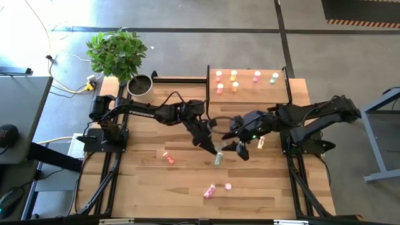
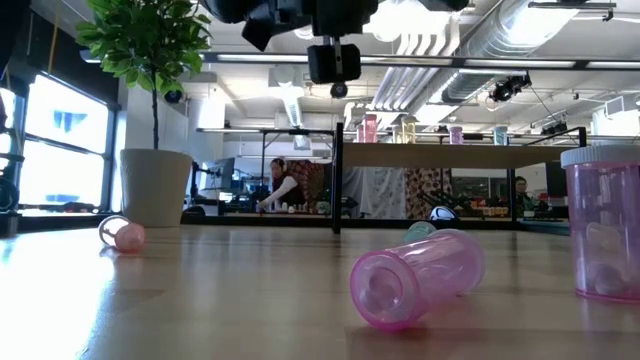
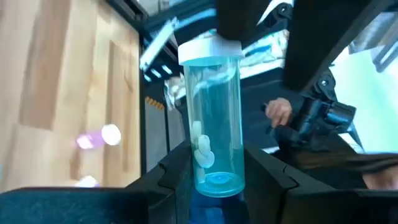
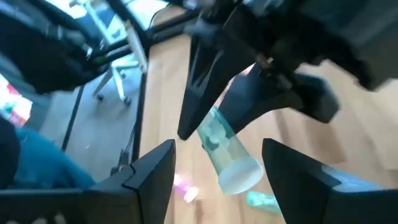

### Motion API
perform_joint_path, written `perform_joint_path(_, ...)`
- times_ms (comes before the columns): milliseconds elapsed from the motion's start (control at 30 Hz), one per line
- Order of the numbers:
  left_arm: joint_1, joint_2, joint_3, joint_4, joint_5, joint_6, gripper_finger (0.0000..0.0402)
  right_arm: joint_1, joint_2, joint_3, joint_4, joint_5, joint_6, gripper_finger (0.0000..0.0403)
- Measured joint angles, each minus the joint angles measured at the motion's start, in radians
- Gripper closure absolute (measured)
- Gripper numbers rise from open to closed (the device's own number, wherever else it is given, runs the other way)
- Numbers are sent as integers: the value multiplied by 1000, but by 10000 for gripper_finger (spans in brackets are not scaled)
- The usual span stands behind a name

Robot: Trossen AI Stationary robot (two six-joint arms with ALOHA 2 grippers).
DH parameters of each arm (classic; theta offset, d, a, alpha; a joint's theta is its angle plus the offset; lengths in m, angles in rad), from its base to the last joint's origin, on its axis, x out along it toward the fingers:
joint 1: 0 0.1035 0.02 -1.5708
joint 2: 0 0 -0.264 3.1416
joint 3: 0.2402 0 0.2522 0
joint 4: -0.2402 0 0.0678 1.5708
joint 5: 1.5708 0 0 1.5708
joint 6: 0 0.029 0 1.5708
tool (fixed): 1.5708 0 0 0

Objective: Pick and place medicine bottles onto shelf by color
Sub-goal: Put the top blue medicine bottle aligned with the other blue medicine bottle on the shelf

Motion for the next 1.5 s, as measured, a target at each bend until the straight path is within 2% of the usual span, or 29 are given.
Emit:
perform_joint_path(167, 44, 0, 0, 2, -59, 85, 297, -38, -81, 0, -3, 116, 51, 172)
perform_joint_path(400, 104, 0, 0, 37, -220, 253, 297, -120, -186, 0, 1, 317, 194, 171)
perform_joint_path(500, 125, 0, 0, 94, -296, 314, 297, -161, -221, 0, 1, 360, 242, 171)
perform_joint_path(767, 159, -1, 0, 227, -548, 493, 296, -276, -274, 0, 0, 340, 231, 171)
perform_joint_path(1067, 137, -1, 0, 241, -845, 755, 296, -368, -234, 0, 1, 277, 146, 171)
perform_joint_path(1333, 93, -1, 0, 241, -930, 971, 296, -409, -182, 0, -8, 199, 151, 171)
perform_joint_path(1500, 70, -1, 0, 239, -970, 1015, 296, -411, -172, 0, -20, 166, 178, 171)
